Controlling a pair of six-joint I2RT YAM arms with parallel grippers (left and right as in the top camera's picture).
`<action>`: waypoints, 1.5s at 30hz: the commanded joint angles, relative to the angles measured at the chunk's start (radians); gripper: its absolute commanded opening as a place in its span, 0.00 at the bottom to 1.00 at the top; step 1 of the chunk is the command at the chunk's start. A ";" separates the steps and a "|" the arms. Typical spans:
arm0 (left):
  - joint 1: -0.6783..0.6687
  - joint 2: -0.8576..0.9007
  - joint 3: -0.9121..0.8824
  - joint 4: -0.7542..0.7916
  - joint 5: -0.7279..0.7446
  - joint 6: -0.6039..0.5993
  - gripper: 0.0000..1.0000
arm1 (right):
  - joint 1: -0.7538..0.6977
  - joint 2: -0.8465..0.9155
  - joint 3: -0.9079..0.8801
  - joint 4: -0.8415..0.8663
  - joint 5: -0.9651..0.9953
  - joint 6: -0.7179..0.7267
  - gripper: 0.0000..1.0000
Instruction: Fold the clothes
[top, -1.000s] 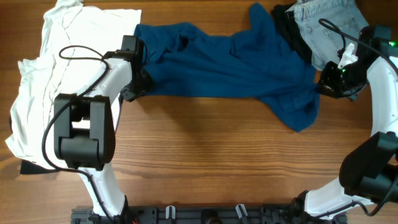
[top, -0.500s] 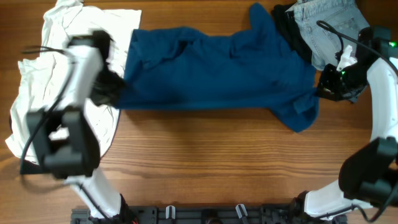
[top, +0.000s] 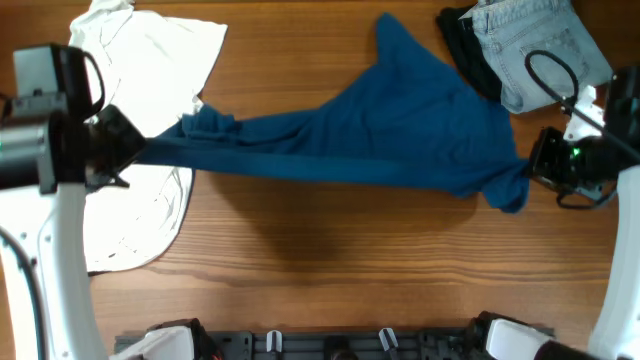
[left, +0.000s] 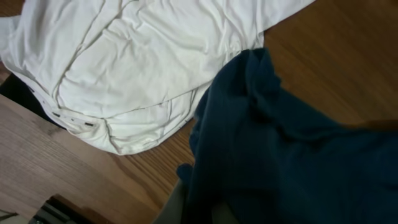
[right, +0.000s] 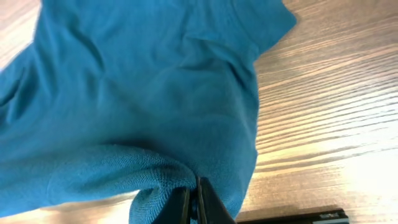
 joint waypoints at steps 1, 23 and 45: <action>0.005 -0.076 0.005 -0.006 -0.025 0.032 0.04 | -0.002 -0.035 0.022 -0.018 0.006 -0.036 0.04; -0.048 0.217 -0.005 0.085 -0.006 0.031 0.04 | -0.002 0.183 0.019 0.078 0.018 -0.034 0.04; -0.111 0.721 -0.005 0.347 -0.006 0.031 0.04 | 0.106 0.679 0.019 0.425 0.026 -0.035 0.04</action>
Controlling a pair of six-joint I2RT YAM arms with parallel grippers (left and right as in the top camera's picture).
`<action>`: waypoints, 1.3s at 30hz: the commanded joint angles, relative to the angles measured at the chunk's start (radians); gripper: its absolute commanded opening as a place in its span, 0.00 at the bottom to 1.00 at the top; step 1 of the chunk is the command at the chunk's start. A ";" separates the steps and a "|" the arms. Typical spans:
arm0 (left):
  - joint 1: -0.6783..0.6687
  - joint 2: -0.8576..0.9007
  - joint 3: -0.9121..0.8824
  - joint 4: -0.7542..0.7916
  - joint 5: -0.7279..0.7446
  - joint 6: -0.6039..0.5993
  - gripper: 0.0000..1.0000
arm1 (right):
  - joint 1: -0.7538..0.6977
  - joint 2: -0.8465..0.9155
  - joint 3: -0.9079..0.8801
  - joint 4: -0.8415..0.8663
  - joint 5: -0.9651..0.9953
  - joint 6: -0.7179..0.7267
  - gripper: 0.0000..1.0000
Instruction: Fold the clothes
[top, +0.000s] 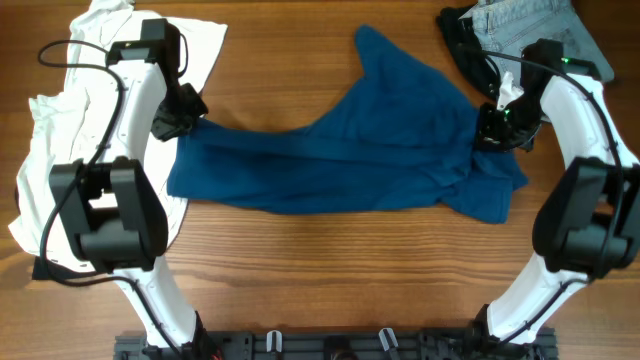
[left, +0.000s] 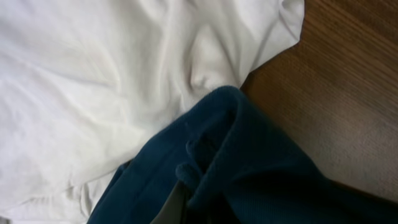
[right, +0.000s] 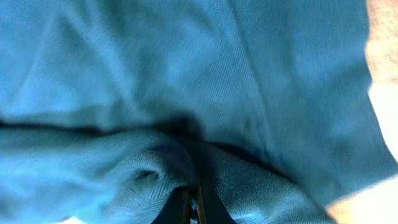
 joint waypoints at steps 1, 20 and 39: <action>-0.010 0.027 -0.002 0.014 -0.006 0.016 0.04 | 0.000 0.045 0.017 0.043 0.010 0.002 0.04; -0.011 0.027 -0.002 -0.131 0.061 0.126 0.12 | 0.000 0.027 0.082 0.026 -0.022 -0.052 0.32; -0.122 -0.166 0.000 -0.533 0.177 0.120 0.04 | 0.018 0.012 0.235 0.082 -0.198 -0.099 0.49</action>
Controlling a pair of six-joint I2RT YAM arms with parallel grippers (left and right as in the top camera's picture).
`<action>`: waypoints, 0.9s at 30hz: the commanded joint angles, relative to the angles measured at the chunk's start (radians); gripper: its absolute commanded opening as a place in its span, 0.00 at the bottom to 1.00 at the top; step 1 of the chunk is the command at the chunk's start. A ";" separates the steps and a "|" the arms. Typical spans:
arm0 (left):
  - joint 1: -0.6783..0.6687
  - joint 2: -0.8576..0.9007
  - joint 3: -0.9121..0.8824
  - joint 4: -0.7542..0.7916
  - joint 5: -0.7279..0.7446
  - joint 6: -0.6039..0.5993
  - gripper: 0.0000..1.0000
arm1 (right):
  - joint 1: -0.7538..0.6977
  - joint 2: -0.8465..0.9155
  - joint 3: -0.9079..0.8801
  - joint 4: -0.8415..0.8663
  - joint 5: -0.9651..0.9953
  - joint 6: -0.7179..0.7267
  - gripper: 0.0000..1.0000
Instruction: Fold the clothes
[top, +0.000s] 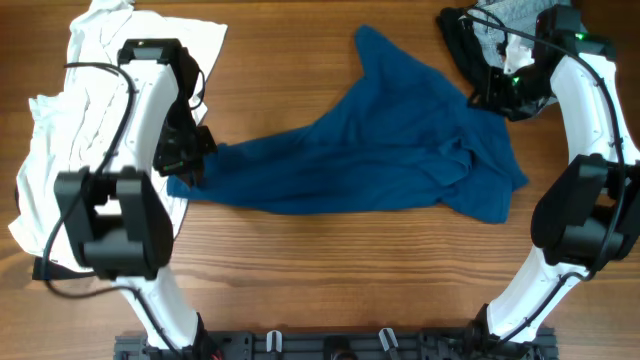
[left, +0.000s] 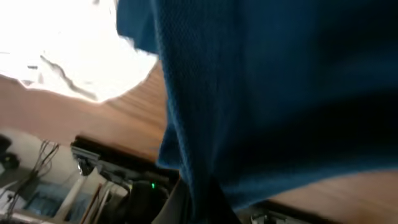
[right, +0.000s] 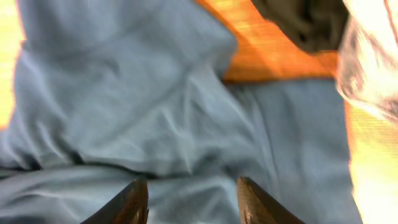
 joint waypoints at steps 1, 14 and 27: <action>-0.068 -0.105 0.000 -0.006 0.100 0.005 0.04 | 0.021 -0.024 0.022 0.052 -0.077 -0.019 0.50; -0.343 -0.355 -0.016 -0.006 0.109 -0.307 0.04 | 0.040 -0.024 0.022 0.085 -0.086 -0.013 0.56; -0.550 -0.490 -0.566 0.190 0.131 -0.581 0.04 | 0.040 -0.024 0.021 0.090 -0.106 -0.013 0.57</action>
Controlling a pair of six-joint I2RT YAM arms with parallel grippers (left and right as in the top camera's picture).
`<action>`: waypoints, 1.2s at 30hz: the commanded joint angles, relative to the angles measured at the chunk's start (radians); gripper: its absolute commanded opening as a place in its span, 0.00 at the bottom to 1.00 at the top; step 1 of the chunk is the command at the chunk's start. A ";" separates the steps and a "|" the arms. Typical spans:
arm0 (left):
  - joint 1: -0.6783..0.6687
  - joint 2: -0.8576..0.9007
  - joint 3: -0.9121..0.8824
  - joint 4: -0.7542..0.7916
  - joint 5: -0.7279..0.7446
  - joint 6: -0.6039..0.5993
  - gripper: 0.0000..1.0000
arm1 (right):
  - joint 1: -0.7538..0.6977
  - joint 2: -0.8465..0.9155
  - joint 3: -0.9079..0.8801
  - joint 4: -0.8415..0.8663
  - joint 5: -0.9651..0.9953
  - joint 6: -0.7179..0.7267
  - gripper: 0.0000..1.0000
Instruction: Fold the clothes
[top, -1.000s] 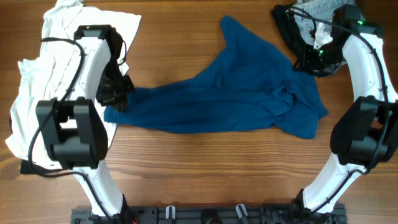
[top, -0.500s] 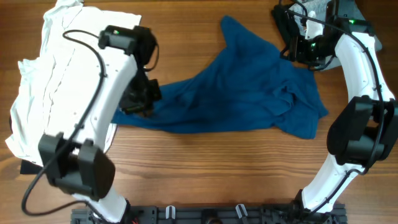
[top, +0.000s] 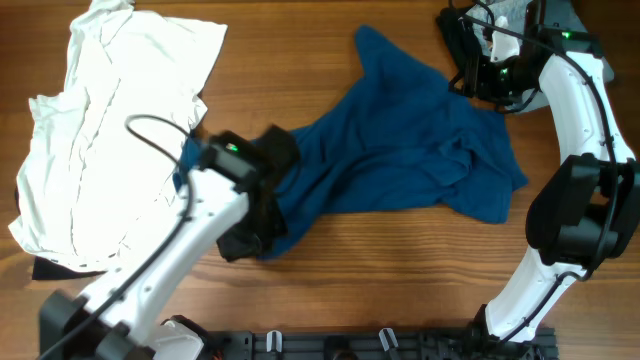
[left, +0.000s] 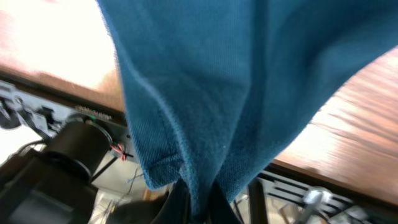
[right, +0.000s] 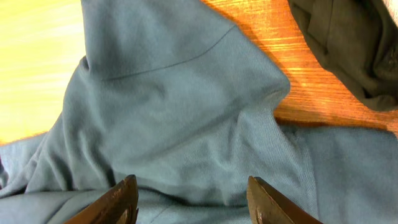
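Note:
The blue shirt (top: 400, 150) lies crumpled across the middle of the table, one sleeve pointing to the far edge. Its left end is bunched and drawn toward the front, where my left gripper (top: 245, 235) is shut on it. In the left wrist view the blue cloth (left: 205, 93) hangs from the pinched fingers of the left gripper (left: 196, 208). My right gripper (top: 480, 80) hovers open over the shirt's far right part. The right wrist view shows its fingers (right: 124, 199) spread wide above the blue fabric (right: 174, 106), holding nothing.
A white shirt (top: 110, 130) is spread over the table's left side. A dark garment (top: 460, 45) and pale jeans (top: 510, 10) lie at the far right corner, the dark garment (right: 348, 50) right beside the right gripper. Bare wood runs along the front.
My left gripper, still shut on the shirt's left end, has moved from the white shirt's edge toward the front and middle, bunching that end. The right gripper stays open, barely shifted.
First both grippers held the blue shirt stretched between them above the table. Then it lay on the table with both still shut on it. After that the right gripper was open over the far right part. Now the left has carried its end inward.

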 joint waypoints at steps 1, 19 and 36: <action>-0.008 0.006 -0.132 0.087 0.020 -0.084 0.04 | -0.002 -0.024 0.021 -0.002 -0.023 -0.010 0.57; 0.369 0.031 -0.145 0.311 -0.203 -0.009 0.05 | -0.002 -0.024 0.021 -0.001 -0.019 -0.011 0.57; 0.470 0.164 0.090 0.422 -0.216 0.279 1.00 | -0.002 -0.024 0.021 0.006 -0.020 -0.010 0.58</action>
